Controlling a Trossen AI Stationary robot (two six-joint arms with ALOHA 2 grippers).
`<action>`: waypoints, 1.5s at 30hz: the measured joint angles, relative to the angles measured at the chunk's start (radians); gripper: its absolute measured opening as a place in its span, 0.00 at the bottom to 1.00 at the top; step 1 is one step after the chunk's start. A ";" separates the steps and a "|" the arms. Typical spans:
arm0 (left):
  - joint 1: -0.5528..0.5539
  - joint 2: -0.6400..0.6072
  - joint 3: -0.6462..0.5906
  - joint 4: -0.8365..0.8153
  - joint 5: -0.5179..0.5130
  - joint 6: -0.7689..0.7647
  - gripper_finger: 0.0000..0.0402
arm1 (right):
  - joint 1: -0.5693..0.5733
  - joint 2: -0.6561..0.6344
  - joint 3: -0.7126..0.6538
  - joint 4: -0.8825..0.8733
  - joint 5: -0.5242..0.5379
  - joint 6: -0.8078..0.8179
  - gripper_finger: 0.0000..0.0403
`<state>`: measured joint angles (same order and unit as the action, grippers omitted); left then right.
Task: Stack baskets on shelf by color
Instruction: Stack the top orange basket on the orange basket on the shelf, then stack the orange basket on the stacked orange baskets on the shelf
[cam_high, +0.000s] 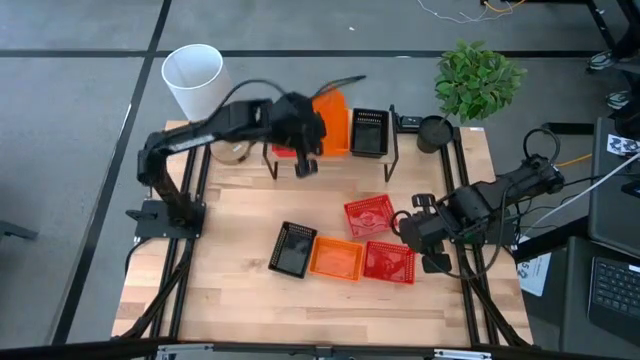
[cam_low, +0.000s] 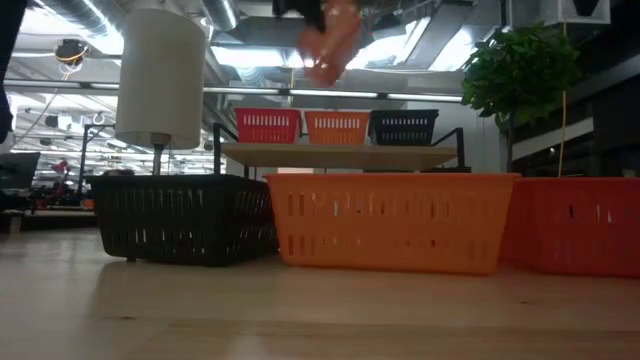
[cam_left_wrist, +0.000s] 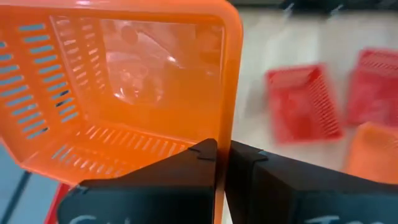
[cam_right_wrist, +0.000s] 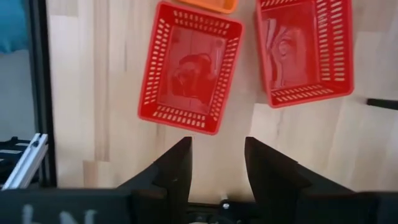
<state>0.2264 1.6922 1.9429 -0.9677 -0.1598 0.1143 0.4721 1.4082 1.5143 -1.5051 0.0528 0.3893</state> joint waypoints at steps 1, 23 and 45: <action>0.034 0.009 -0.001 -0.022 0.007 0.002 0.00 | 0.012 0.000 0.000 0.000 0.000 0.010 0.36; 0.098 0.150 -0.002 -0.055 -0.016 0.186 0.02 | 0.165 0.000 0.000 0.001 0.098 0.183 0.36; 0.039 0.145 -0.002 -0.003 -0.078 0.148 0.25 | 0.164 0.000 0.000 0.001 0.098 0.183 0.36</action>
<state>0.2652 1.8372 1.9408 -0.9705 -0.2375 0.2618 0.6365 1.4082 1.5146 -1.5040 0.1509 0.5724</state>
